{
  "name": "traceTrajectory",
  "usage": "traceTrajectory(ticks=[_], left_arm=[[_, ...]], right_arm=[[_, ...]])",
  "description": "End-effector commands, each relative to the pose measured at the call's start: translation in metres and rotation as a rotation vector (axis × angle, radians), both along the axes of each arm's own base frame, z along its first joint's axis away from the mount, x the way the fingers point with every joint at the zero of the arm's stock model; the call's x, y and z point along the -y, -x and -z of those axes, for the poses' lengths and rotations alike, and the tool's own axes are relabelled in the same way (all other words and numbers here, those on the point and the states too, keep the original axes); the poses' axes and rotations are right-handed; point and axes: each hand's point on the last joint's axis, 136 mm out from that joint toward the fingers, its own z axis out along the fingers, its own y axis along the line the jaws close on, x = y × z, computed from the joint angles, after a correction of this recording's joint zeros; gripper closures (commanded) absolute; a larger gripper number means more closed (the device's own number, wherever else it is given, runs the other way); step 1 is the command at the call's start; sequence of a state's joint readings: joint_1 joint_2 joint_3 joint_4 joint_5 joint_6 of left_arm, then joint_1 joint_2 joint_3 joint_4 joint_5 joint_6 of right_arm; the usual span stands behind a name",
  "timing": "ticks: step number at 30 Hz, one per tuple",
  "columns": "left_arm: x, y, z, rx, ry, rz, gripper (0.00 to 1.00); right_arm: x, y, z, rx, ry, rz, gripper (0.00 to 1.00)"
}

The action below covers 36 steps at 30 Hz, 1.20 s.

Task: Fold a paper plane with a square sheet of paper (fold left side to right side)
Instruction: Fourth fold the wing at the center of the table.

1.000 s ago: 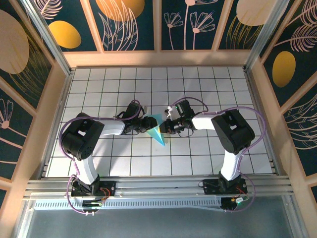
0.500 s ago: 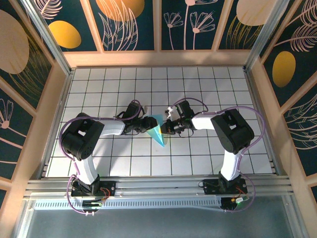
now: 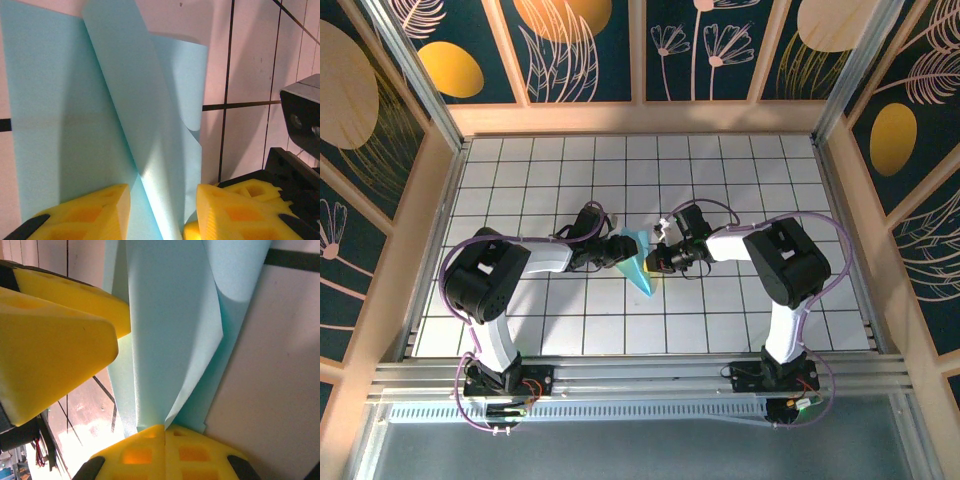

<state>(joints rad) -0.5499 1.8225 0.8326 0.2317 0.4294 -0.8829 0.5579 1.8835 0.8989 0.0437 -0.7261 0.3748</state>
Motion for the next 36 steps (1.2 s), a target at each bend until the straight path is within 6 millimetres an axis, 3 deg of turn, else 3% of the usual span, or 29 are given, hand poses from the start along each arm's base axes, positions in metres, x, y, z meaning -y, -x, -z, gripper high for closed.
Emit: traceTrajectory(ticks=[1, 18, 36], left_arm=[[-0.015, 0.009, 0.025, -0.048, -0.092, -0.013, 0.60], [-0.015, 0.009, 0.027, -0.053, -0.096, -0.017, 0.60], [-0.015, 0.009, 0.026, -0.052, -0.097, -0.016, 0.60]], right_arm=[[0.003, 0.000, 0.007, -0.016, 0.033, -0.001, 1.00], [-0.001, 0.000, -0.016, 0.017, -0.018, 0.000, 1.00], [0.005, 0.001, 0.001, -0.002, 0.038, 0.014, 1.00]])
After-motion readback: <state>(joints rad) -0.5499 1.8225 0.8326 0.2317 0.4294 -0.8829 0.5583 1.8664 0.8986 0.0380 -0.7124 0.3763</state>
